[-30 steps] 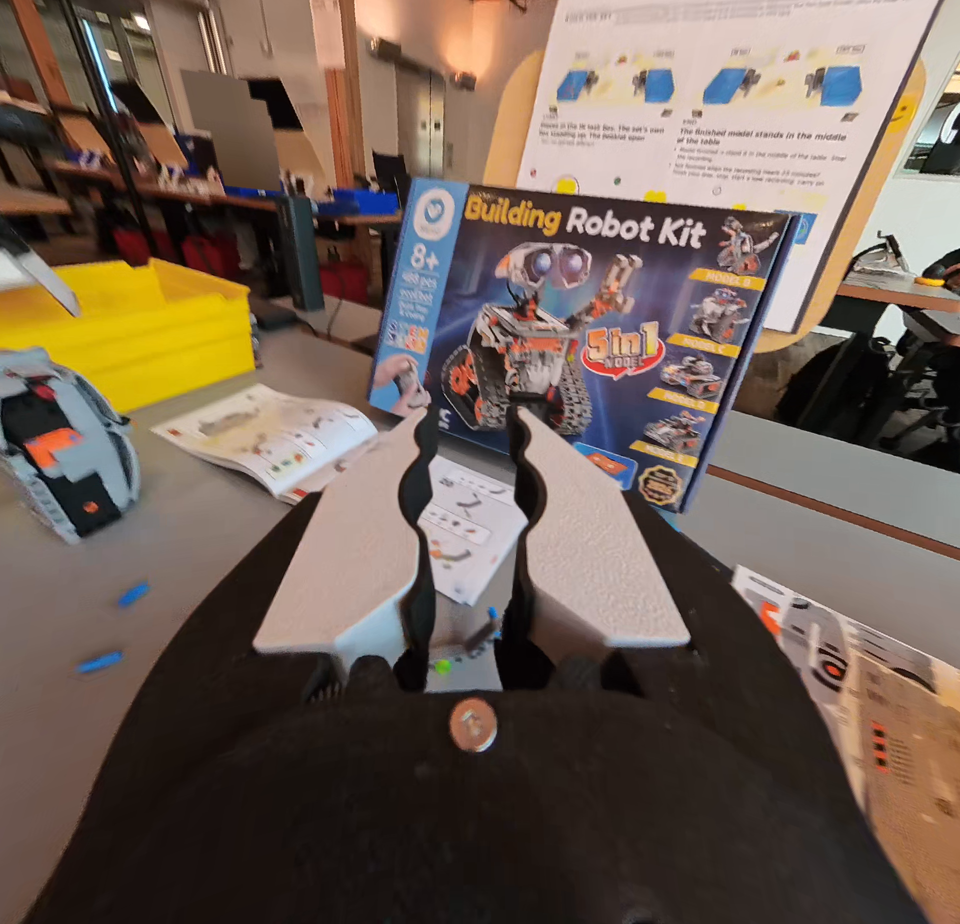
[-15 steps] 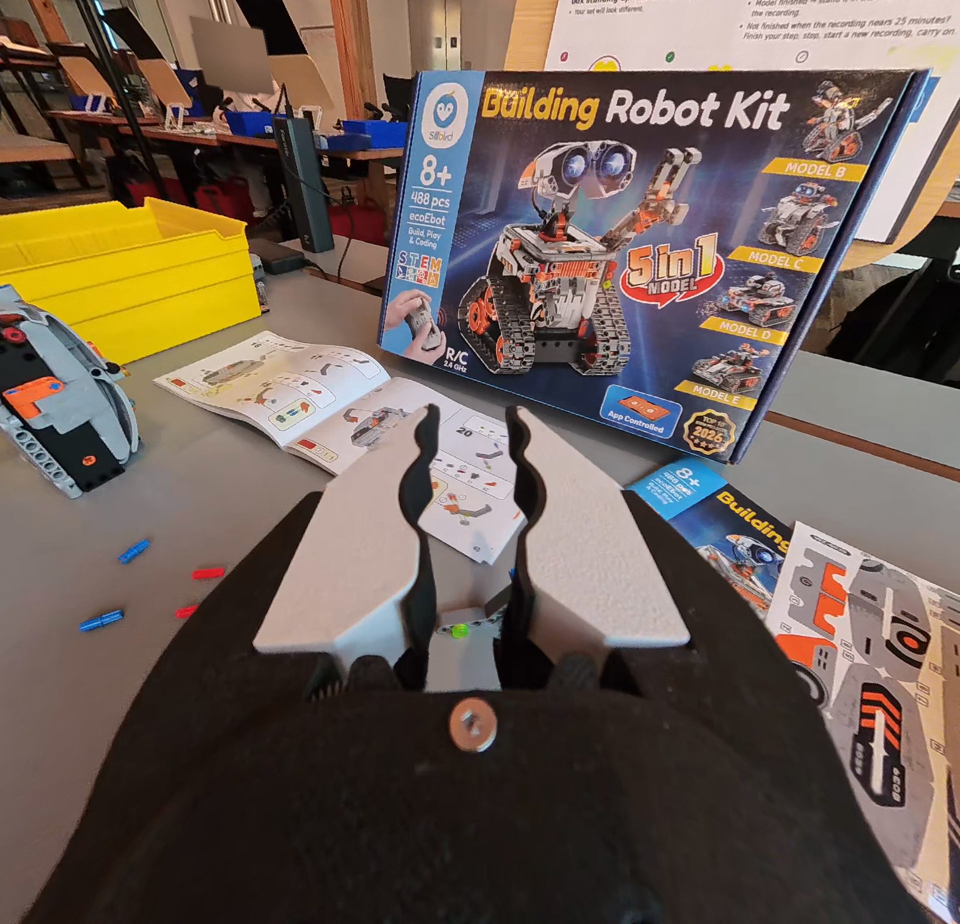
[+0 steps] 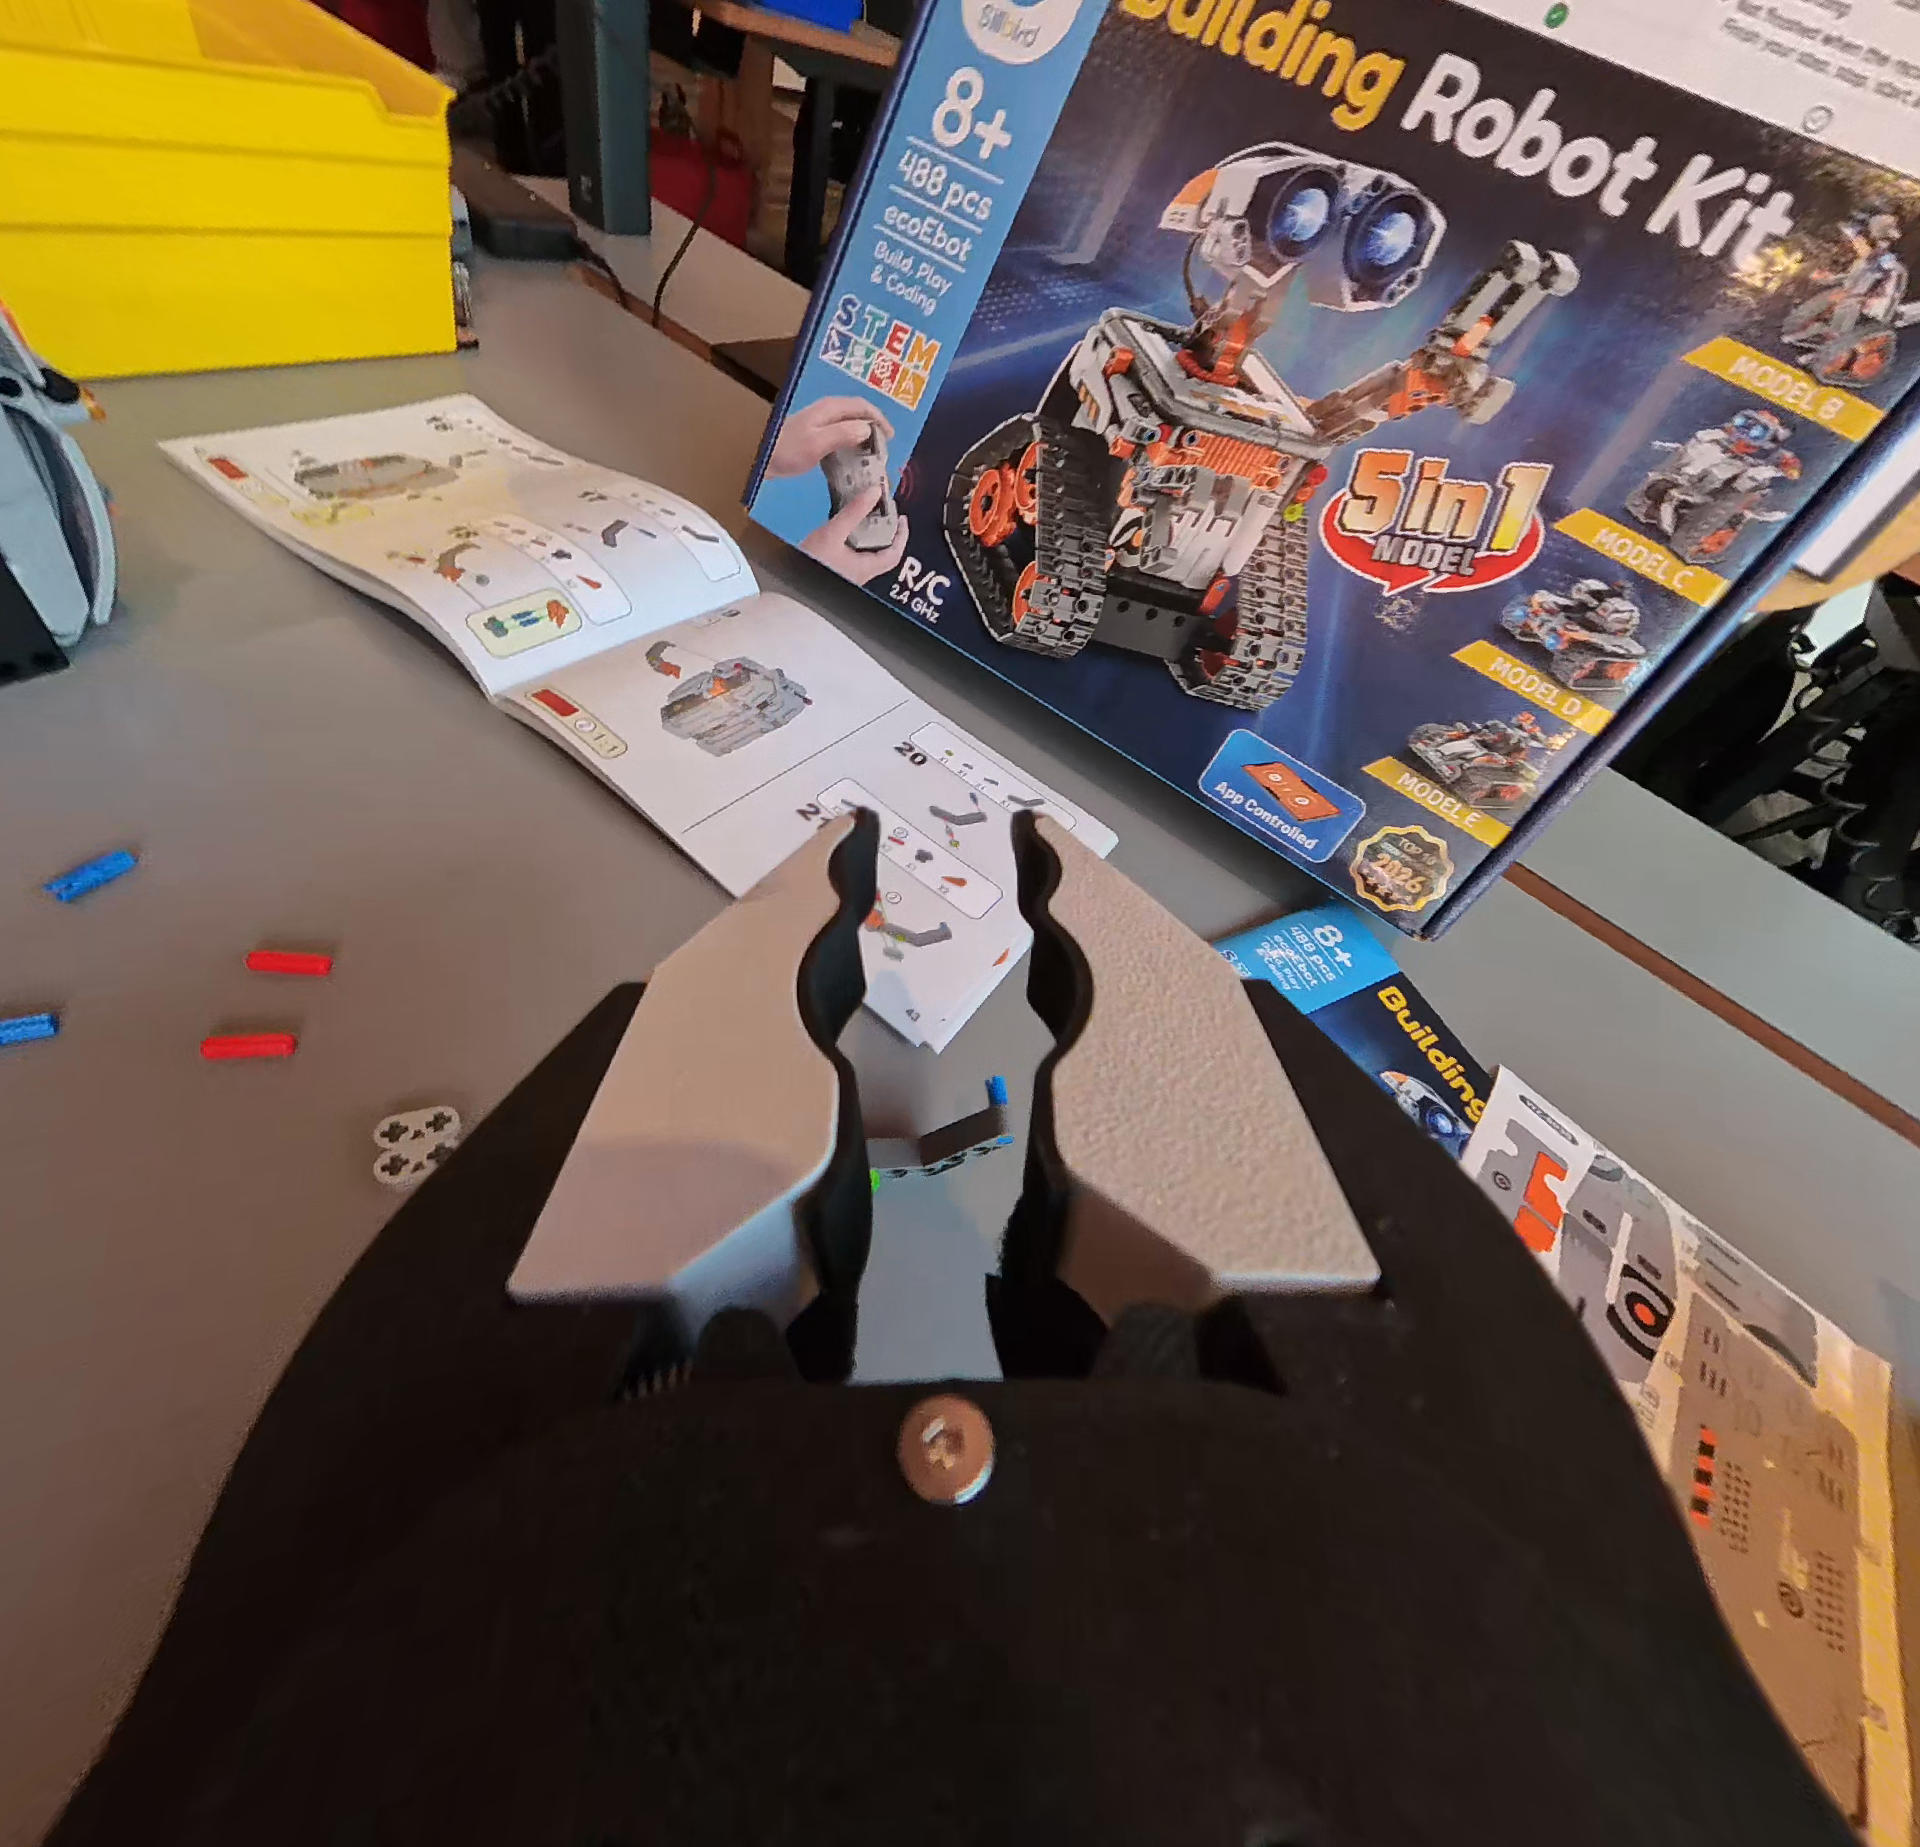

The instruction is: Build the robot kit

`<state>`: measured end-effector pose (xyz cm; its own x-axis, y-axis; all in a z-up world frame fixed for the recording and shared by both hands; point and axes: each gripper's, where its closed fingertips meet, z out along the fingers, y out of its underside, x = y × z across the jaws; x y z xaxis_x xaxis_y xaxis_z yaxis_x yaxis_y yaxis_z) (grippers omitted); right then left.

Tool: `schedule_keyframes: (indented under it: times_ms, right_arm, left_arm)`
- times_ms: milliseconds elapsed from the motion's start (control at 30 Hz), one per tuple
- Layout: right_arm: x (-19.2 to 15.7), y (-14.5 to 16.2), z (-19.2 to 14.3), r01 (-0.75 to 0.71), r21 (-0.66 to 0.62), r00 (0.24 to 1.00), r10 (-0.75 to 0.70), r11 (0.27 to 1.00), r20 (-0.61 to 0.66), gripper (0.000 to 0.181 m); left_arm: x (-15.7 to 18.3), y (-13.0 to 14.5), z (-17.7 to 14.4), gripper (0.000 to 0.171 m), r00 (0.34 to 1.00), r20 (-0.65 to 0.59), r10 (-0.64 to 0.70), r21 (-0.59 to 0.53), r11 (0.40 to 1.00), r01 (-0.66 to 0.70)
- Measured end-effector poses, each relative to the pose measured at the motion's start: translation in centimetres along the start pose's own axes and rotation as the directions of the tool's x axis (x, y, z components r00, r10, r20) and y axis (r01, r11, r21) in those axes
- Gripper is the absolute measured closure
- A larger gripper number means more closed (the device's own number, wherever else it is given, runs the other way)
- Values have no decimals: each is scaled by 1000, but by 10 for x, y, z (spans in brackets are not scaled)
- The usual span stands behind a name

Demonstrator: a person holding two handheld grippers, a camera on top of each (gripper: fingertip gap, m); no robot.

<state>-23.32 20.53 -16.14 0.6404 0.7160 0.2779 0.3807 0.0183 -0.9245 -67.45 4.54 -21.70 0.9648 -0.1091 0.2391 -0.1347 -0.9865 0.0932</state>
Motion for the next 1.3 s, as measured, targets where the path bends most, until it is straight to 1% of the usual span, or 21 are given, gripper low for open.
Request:
schedule_keyframes:
  times_ms: [100, 167, 267, 333, 400, 500, 567, 600, 667, 700, 867, 967, 1000, 1033, 1067, 1133, 1200, 1267, 1300]
  right_arm:
    - [-5, 1, 1, 40, -12, 999, -40, 999, 9, 155]
    - [-7, 3, 2, 47, -19, 999, -46, 999, 15, 155]
    - [-7, 4, 3, 38, -23, 999, -38, 999, 21, 155]
    - [-6, 4, 2, 31, -23, 999, -31, 999, 22, 155]
    - [-6, 4, 2, 30, -25, 999, -30, 999, 20, 155]
    - [-5, 3, 0, 33, -24, 999, -33, 999, 18, 155]
    - [-4, 3, -1, 35, -22, 999, -35, 999, 15, 155]
    - [-3, 3, -1, 36, -21, 999, -36, 999, 13, 155]
    - [-3, 3, -2, 34, -21, 999, -33, 999, 12, 155]
    - [-3, 3, -2, 31, -21, 999, -31, 999, 13, 155]
    - [-4, 7, 0, 35, -37, 999, -34, 999, 22, 155]
    - [-6, 10, 1, 47, -50, 999, -46, 998, 26, 155]
    - [-6, 10, 1, 50, -53, 998, -49, 997, 26, 155]
    - [-6, 11, 2, 53, -55, 998, -51, 997, 26, 155]
    - [-6, 11, 2, 54, -57, 998, -52, 997, 27, 155]
    - [-7, 12, 3, 54, -61, 998, -53, 997, 30, 155]
    - [-7, 13, 4, 54, -66, 998, -52, 996, 32, 155]
    - [-8, 15, 5, 55, -71, 998, -52, 996, 36, 155]
    - [-8, 15, 5, 56, -73, 998, -53, 996, 39, 155]
  left_arm:
    - [17, -14, 0, 118, 992, -52, 113, 30, 993, -111]
    - [23, -20, -1, 117, 988, -37, 151, 41, 988, -150]
    - [27, -31, -1, 119, 979, 4, 204, 60, 977, -204]
    - [29, -38, 2, 122, 973, 3, 230, 64, 971, -230]
    - [32, -39, 9, 124, 969, -15, 248, 36, 968, -247]
    - [26, -34, 21, 125, 967, -1, 256, -44, 966, -256]
    - [17, -38, 22, 135, 970, 39, 238, -54, 970, -236]
    - [14, -41, 21, 146, 975, 43, 216, -45, 976, -214]
    - [8, -46, 17, 159, 986, 41, 164, -5, 986, -164]
    - [5, -48, 15, 161, 989, 39, 144, 15, 989, -145]
    - [-19, -49, 7, 161, 997, 65, 48, 68, 996, -53]
    - [-38, -60, -4, 161, 992, 122, -28, 152, 988, 10]
    - [-42, -64, -8, 161, 990, 124, -59, 188, 981, 35]
    - [-43, -67, -11, 155, 990, 113, -82, 217, 975, 56]
    - [-40, -68, -13, 141, 992, 89, -92, 231, 971, 69]
    - [-29, -61, -10, 128, 995, 41, -85, 202, 976, 75]
    - [-17, -42, 1, 118, 996, 21, -84, 103, 991, 81]
    - [-12, -25, 11, 106, 996, 50, -80, 0, 997, 80]
    - [-11, -22, 14, 104, 994, 70, -78, -30, 996, 80]
